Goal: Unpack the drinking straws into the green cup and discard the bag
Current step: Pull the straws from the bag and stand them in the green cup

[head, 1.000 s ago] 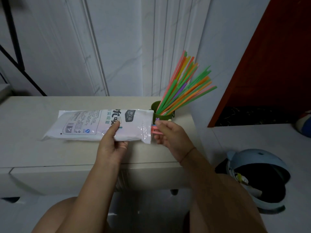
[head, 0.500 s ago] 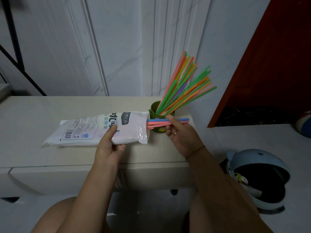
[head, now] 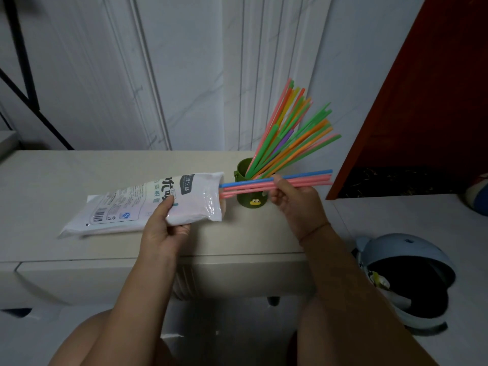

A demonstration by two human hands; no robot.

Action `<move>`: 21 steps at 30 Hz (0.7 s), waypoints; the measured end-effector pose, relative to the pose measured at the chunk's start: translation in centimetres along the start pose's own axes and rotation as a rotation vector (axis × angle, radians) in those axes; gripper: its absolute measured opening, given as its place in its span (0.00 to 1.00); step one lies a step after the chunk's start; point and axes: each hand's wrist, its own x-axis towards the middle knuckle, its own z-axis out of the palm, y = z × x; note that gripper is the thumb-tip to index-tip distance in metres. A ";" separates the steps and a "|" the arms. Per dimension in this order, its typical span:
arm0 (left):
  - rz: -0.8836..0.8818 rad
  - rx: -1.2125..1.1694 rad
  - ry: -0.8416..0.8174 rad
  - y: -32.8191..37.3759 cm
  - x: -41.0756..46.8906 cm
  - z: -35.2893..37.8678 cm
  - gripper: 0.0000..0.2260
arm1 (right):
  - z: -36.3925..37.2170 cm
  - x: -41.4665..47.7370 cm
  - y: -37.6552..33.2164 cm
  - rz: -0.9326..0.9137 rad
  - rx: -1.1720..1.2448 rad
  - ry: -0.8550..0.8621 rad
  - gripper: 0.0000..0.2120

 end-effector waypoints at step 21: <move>0.004 -0.006 0.049 0.6 0.5 0.0 0.09 | -3.5 2.0 -5.0 -0.309 -0.231 0.217 0.05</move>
